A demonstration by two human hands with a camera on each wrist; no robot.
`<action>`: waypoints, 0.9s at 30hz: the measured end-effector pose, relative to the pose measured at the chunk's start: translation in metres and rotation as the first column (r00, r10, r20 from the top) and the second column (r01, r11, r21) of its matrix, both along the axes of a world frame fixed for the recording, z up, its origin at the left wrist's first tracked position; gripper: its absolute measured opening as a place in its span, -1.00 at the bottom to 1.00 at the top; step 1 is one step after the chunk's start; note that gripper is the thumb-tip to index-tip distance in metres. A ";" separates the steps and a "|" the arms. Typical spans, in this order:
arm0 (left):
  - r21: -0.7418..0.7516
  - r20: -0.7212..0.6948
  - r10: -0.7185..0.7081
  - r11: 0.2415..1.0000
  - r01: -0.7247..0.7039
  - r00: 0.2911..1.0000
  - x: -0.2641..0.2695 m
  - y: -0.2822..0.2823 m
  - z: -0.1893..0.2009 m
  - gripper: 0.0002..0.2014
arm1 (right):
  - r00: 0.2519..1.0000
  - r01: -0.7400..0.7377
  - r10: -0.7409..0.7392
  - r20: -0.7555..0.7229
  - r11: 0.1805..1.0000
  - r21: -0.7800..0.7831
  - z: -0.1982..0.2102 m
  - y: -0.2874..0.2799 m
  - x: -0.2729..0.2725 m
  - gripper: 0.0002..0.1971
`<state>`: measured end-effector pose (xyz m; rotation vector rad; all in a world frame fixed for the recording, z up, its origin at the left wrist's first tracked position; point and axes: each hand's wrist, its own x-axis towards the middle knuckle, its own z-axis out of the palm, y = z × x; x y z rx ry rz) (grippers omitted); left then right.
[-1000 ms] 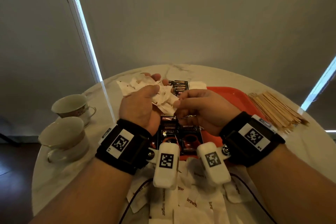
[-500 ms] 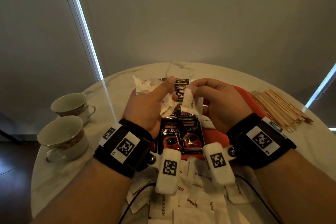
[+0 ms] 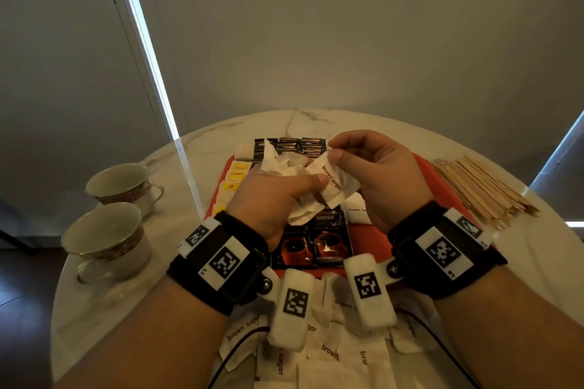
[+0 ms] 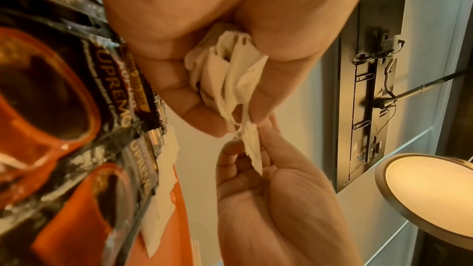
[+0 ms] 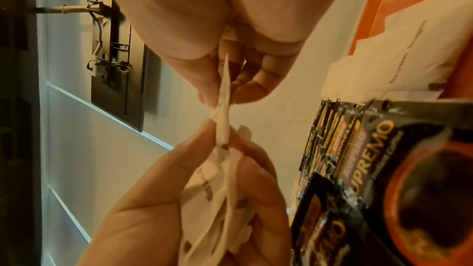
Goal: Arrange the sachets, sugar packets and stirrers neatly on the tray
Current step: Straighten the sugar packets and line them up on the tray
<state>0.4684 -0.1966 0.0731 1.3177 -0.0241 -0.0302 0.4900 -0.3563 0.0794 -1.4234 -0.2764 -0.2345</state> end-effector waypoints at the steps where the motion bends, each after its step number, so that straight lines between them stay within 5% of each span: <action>1: -0.007 -0.002 0.022 1.000 -0.022 1.000 0.000 -0.001 0.000 -0.84 | 1.000 0.000 0.000 -0.019 1.000 0.001 0.000 0.000 0.000 -0.87; 6: -0.164 -0.049 0.098 0.981 -0.105 0.994 0.000 -0.001 0.005 -0.92 | 0.960 -0.151 0.121 -0.252 0.983 -0.102 0.006 -0.006 -0.005 -0.75; 14: -0.173 -0.088 0.095 0.979 -0.109 0.992 0.000 -0.004 0.005 -0.98 | 0.943 -0.001 -0.037 -0.332 0.994 -0.113 0.007 -0.025 -0.004 -0.93; 18: -0.158 -0.060 0.149 0.975 -0.156 0.987 0.004 0.006 0.009 -0.91 | 0.857 0.060 -0.160 -0.489 0.975 -0.213 -0.002 -0.049 -0.012 -0.87; 27: -0.161 -0.048 0.176 0.970 -0.182 0.983 0.004 0.007 0.012 -0.91 | 0.777 -0.048 -0.251 -0.577 0.891 -0.452 -0.009 -0.065 -0.018 -0.86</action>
